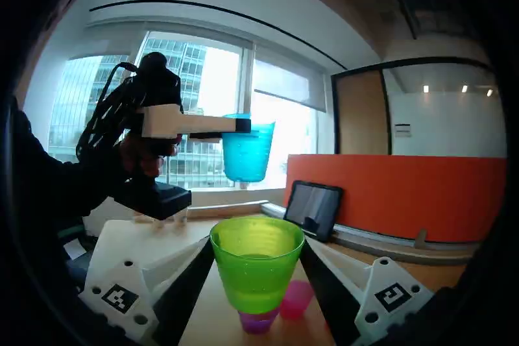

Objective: Pour water

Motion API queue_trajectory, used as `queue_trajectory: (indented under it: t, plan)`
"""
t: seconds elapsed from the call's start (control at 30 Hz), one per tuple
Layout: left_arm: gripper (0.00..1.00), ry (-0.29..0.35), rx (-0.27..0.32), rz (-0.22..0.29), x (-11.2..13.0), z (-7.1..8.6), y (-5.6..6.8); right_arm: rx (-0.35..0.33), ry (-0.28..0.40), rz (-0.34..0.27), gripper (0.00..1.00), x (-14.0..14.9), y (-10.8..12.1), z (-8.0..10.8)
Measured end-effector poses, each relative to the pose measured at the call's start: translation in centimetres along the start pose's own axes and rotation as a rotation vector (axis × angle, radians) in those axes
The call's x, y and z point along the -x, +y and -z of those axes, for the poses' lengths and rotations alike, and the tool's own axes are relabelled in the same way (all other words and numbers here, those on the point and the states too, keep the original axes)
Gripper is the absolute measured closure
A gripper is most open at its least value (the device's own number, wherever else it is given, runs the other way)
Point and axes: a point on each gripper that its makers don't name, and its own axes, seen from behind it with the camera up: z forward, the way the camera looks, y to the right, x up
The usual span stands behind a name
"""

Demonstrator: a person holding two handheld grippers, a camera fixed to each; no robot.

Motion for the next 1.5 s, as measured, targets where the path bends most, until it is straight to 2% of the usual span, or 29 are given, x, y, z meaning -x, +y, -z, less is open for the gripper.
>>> queue_trajectory:
  t: [0.33, 0.67, 1.07, 1.5]
  plan:
    - [0.11, -0.083, -0.011, -0.009, 4.0, 1.1, -0.7, 0.012, -0.066, -0.006, 0.09, 1.2, 0.8, 0.5]
    - [0.11, -0.163, -0.019, -0.002, 8.9, 2.3, -1.2, 0.046, -0.152, -0.015, 0.09, 2.8, 2.8, 2.2]
    - [0.11, -0.265, 0.004, 0.013, 14.2, 3.3, -0.9, 0.038, -0.276, -0.019, 0.09, 5.6, 3.9, 4.7]
    - [0.11, -0.388, 0.026, -0.014, 19.5, 3.5, -0.3, 0.020, -0.381, -0.002, 0.09, 8.1, 4.5, 6.0]
